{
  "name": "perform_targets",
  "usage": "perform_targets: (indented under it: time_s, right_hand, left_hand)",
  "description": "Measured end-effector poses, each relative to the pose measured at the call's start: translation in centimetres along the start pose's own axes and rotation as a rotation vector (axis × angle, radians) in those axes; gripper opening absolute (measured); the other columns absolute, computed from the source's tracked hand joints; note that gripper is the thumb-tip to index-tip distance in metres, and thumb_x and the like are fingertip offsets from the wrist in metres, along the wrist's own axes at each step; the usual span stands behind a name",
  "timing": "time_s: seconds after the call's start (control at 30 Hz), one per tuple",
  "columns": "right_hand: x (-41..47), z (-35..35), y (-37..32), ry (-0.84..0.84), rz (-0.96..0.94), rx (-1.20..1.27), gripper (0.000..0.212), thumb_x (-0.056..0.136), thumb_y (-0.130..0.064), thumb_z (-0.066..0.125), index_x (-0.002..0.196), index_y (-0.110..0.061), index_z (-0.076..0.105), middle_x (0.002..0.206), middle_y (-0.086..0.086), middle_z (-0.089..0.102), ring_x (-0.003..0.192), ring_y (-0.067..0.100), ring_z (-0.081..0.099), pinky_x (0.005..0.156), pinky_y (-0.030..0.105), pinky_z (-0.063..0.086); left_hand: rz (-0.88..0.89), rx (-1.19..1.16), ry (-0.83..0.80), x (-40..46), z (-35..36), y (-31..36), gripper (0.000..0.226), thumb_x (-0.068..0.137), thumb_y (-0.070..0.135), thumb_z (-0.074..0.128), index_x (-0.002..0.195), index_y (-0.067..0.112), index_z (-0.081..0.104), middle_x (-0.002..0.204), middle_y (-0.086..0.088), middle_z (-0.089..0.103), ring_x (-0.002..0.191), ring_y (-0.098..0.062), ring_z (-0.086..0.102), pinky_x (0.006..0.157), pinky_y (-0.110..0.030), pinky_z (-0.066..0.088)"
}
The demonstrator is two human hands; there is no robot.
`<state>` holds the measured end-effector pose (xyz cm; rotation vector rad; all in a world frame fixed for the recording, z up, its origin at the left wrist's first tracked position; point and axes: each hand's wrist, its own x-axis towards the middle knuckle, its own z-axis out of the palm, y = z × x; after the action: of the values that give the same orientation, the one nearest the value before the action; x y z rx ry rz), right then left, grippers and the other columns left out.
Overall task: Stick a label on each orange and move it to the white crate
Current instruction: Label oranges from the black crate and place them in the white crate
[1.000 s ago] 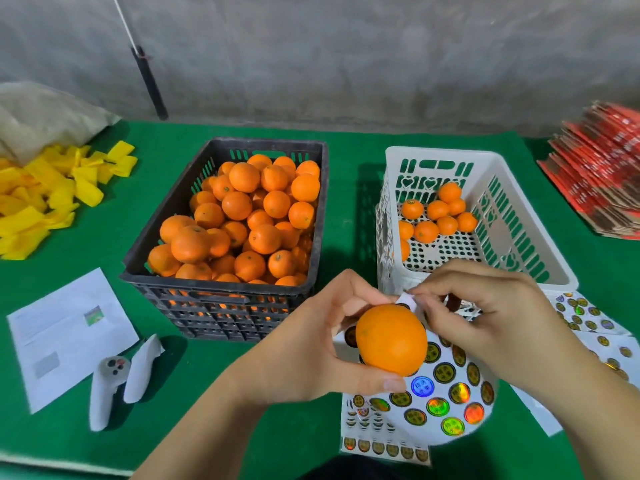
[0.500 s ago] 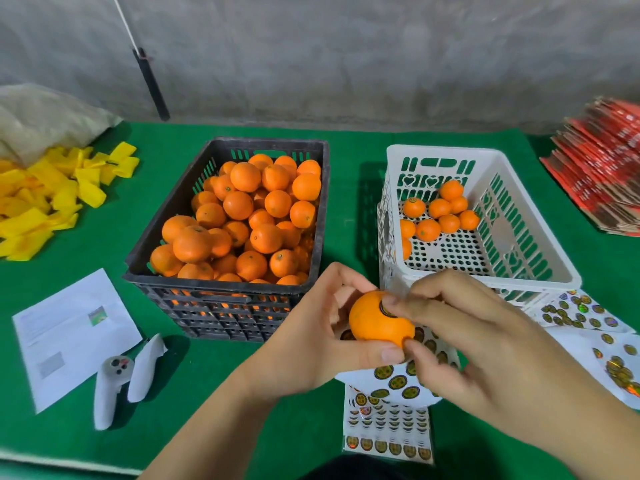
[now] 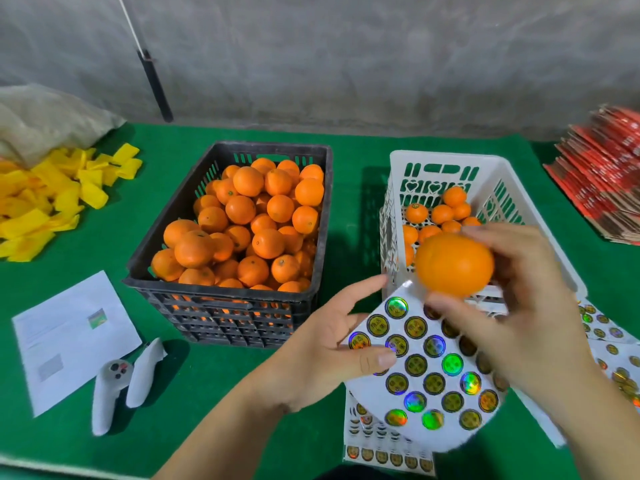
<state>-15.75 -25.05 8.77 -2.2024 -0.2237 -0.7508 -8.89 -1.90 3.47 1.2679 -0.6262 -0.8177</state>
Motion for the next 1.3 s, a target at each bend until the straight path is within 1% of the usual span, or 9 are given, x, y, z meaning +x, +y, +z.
perform_targets:
  time_s: [0.13,0.2,0.37,0.47,0.57,0.67,0.87,1.1,1.3]
  right_hand:
    - [0.7,-1.0,3.0,-0.097,0.430,-0.001,0.098,0.083,-0.080,0.063,0.163,-0.047,0.017,0.161,-0.022,0.028,0.151,0.008,0.033,0.119,0.046,0.034]
    - [-0.1,-0.7,3.5,-0.335,0.551,0.285,0.080,0.086,-0.089,0.049,0.156,-0.054,0.037,0.159,-0.024,0.045,0.145,0.001,0.046,0.117,0.047,0.041]
    - [-1.5,1.1,2.8,-0.403,0.578,0.502,0.023,0.097,-0.033,0.067,0.116,-0.032,0.080,0.117,0.000,0.080,0.106,0.025,0.078,0.084,0.036,0.065]
    - [-1.7,1.6,2.8,-0.193,0.640,0.607,0.023,0.094,-0.023,0.066,0.110,-0.026,0.081,0.114,0.006,0.080,0.100,0.030,0.079,0.076,0.039,0.066]
    - [-2.0,1.9,3.0,-0.135,0.674,0.687,0.024,0.092,-0.022,0.068,0.113,-0.022,0.081,0.115,0.011,0.079,0.100,0.035,0.079,0.074,0.045,0.066]
    - [-2.4,2.1,3.1,-0.131,0.691,0.691,0.028,0.089,-0.030,0.072,0.114,-0.021,0.080,0.115,0.013,0.079,0.098,0.037,0.079,0.073,0.050,0.066]
    - [-3.2,2.2,3.7,-0.075,0.716,0.669,0.030,0.086,-0.037,0.072,0.111,-0.022,0.081,0.111,0.013,0.080,0.095,0.036,0.079,0.070,0.045,0.066]
    - [-3.1,2.1,4.0,-0.042,0.739,0.725,0.037,0.084,-0.037,0.073,0.117,-0.023,0.079,0.117,0.013,0.079,0.104,0.037,0.077,0.082,0.055,0.064]
    - [-3.4,1.5,4.9,0.014,0.757,0.790,0.031,0.091,-0.023,0.066,0.120,-0.019,0.078,0.125,0.014,0.076,0.111,0.037,0.075,0.082,0.051,0.065]
  left_hand:
    - [0.011,0.183,0.024,0.4,-1.1,-0.1,0.040,0.101,0.012,0.066,0.139,0.025,0.061,0.132,-0.002,0.071,0.120,-0.023,0.070,0.095,-0.035,0.059]
    - [0.028,0.242,0.063,0.9,-2.1,0.1,0.032,0.102,0.017,0.066,0.133,0.024,0.064,0.129,-0.002,0.073,0.117,-0.023,0.071,0.096,-0.040,0.060]
    - [0.060,0.303,0.143,3.3,-6.7,0.9,0.021,0.097,0.033,0.072,0.118,0.029,0.070,0.117,0.002,0.077,0.104,-0.019,0.075,0.082,-0.032,0.062]
    - [0.118,1.034,0.501,6.7,-12.9,0.5,0.032,0.097,0.036,0.064,0.129,0.034,0.065,0.127,0.008,0.070,0.115,-0.018,0.066,0.100,-0.044,0.055]
    - [-0.437,1.426,0.631,8.5,-17.8,-0.9,0.070,0.097,0.042,0.063,0.158,0.028,0.030,0.162,-0.010,0.037,0.145,-0.041,0.038,0.115,-0.052,0.033]
    - [-0.635,1.343,0.547,8.1,-20.7,-2.9,0.108,0.086,0.057,0.076,0.163,0.025,0.007,0.160,-0.020,0.026,0.142,-0.047,0.039,0.109,-0.054,0.042]
    - [-0.475,1.336,0.612,7.5,-23.4,-2.7,0.061,0.082,0.067,0.071,0.113,0.015,0.062,0.119,-0.011,0.059,0.103,-0.031,0.061,0.080,-0.044,0.055]
    - [-0.344,1.189,0.627,8.6,-22.6,-3.2,0.084,0.064,0.061,0.087,0.125,0.031,0.037,0.122,-0.001,0.056,0.109,-0.031,0.059,0.075,-0.038,0.049]
    - [-0.233,0.842,0.631,7.8,-17.7,-0.8,0.084,0.074,0.060,0.083,0.145,0.045,0.042,0.141,0.008,0.045,0.133,-0.021,0.047,0.101,-0.045,0.049]
